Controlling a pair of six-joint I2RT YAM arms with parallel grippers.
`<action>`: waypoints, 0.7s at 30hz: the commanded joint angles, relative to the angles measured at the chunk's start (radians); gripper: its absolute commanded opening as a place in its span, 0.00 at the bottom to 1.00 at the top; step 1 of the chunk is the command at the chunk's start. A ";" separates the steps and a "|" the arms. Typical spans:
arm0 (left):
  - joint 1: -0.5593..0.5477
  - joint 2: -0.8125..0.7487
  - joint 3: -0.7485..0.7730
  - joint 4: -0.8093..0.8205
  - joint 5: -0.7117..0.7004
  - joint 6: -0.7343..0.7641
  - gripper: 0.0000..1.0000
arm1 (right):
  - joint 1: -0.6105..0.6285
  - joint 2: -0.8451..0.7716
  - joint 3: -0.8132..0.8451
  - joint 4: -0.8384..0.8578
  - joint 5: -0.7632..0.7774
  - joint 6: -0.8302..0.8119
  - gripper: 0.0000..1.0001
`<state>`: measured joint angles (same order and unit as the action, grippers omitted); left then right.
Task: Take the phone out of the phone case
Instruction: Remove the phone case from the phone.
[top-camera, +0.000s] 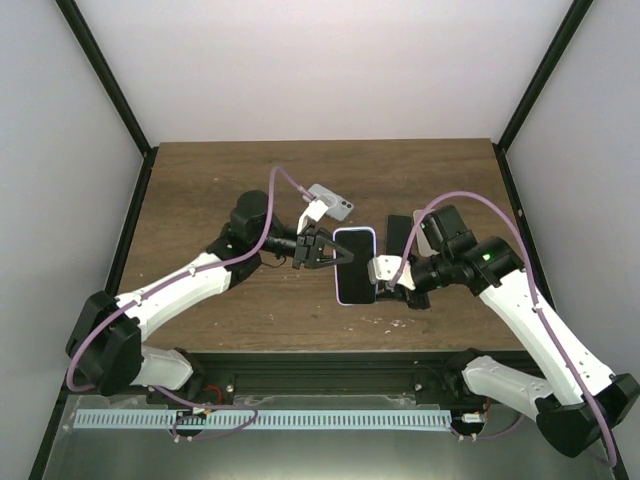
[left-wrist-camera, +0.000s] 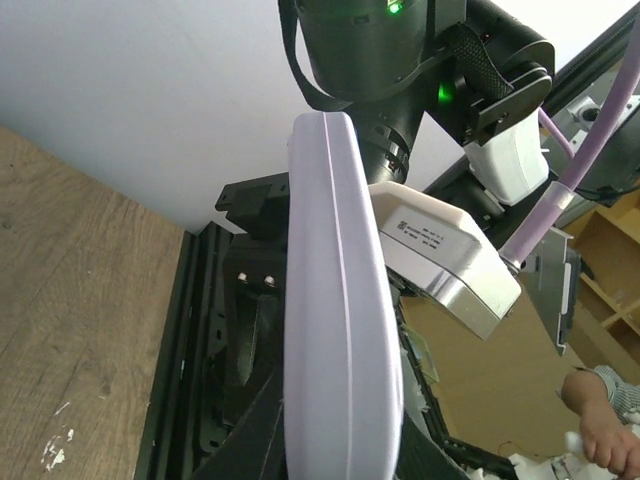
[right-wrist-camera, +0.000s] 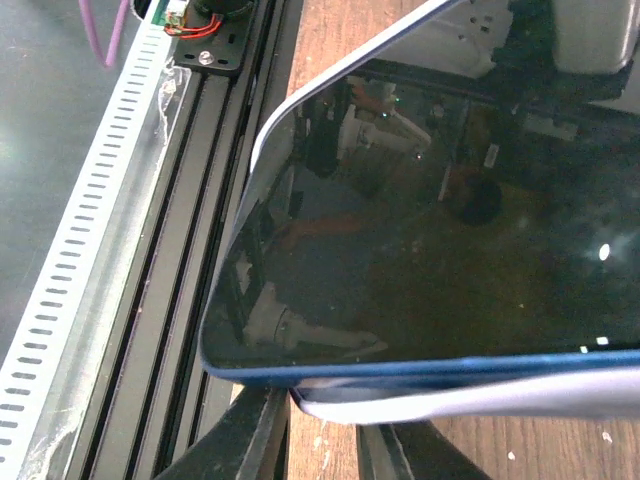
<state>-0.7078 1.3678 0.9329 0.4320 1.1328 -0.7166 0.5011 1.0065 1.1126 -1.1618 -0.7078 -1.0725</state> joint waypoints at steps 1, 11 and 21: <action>-0.070 -0.019 0.032 -0.040 0.107 -0.044 0.00 | -0.012 0.015 0.019 0.298 0.069 0.123 0.19; -0.091 -0.052 -0.101 0.201 0.093 -0.153 0.00 | -0.089 0.010 -0.050 0.504 -0.094 0.500 0.27; -0.130 -0.026 -0.125 0.243 0.111 -0.153 0.00 | -0.181 -0.007 -0.060 0.565 -0.331 0.632 0.44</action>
<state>-0.7181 1.3388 0.8291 0.6594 1.0164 -0.7830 0.3485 0.9897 0.9970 -0.9401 -0.9211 -0.5468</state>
